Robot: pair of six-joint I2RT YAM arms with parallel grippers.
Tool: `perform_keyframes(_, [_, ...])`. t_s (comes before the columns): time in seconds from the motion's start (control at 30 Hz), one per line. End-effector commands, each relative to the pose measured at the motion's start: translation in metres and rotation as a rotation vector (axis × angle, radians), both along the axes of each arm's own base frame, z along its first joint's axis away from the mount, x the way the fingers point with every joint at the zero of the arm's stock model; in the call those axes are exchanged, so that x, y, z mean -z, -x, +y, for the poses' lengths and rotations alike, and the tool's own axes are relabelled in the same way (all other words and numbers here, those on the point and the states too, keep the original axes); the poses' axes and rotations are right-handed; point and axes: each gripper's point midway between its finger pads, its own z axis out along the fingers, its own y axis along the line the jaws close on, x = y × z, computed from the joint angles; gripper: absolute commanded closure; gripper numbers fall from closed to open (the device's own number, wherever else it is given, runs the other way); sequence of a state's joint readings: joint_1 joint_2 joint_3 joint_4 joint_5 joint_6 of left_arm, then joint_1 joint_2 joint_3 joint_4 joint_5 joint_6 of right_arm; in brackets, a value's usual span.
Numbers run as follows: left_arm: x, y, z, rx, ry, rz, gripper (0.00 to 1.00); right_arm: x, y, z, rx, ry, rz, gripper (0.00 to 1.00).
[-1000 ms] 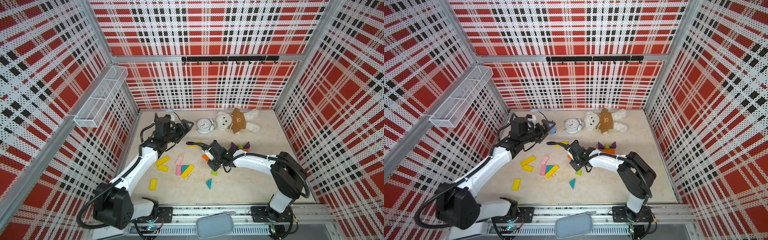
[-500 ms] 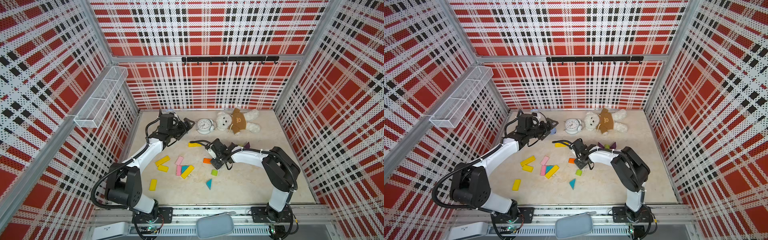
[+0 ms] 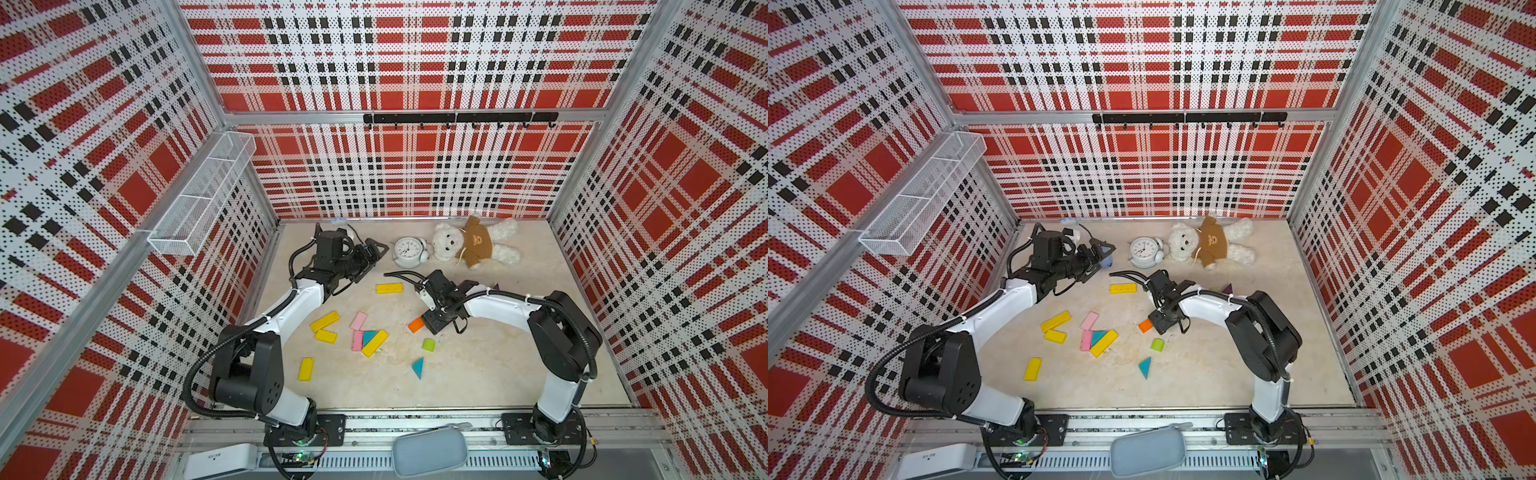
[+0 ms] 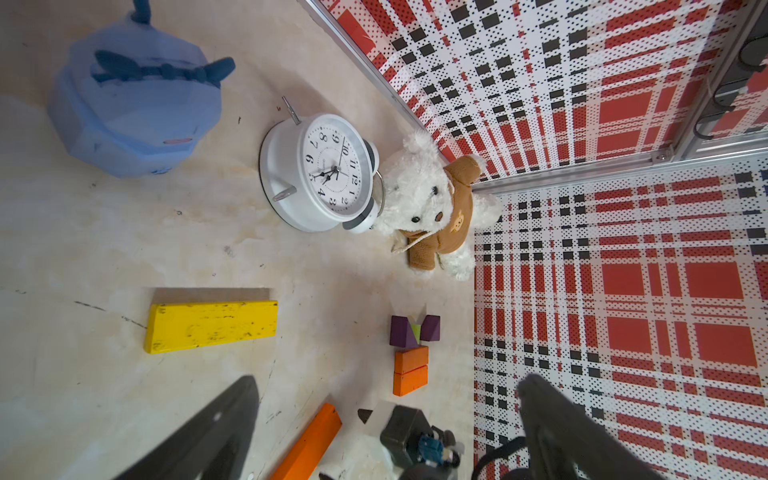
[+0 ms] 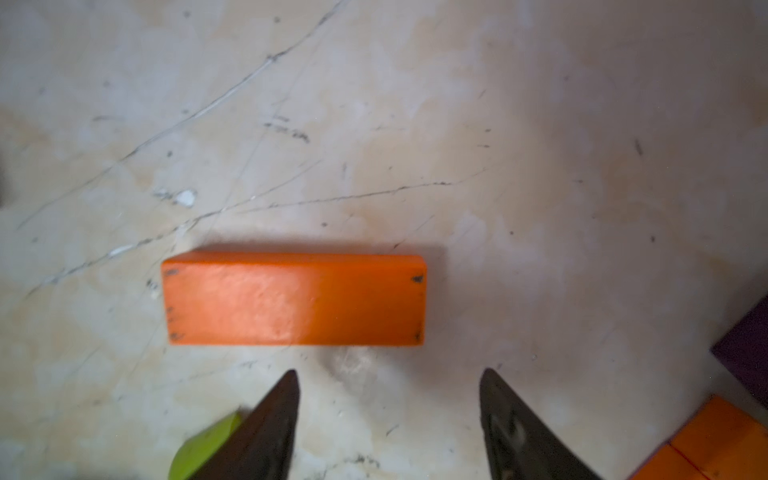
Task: Assemble a carrot with building blocks
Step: Place the building block at the center of the board, then pick up the building block from the center of the board.
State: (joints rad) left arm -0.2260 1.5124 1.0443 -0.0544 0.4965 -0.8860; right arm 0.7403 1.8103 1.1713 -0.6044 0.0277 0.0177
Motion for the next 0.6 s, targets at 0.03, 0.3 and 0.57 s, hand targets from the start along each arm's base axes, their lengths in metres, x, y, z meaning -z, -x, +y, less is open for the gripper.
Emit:
perform_keyframes(0.03, [-0.015,0.002,-0.003,0.019,0.023,-0.039,0.00,-0.029,0.008,0.014,-0.065,-0.055,0.030,0.12])
perform_keyframes(0.3, [-0.010,0.004,-0.008,0.036,0.022,-0.031,0.01,-0.012,-0.009,0.029,-0.081,0.014,0.068,0.00])
perform_keyframes(0.57, [-0.007,0.002,-0.003,0.024,0.030,-0.017,0.00,0.004,-0.005,0.039,-0.029,0.009,0.109,0.00])
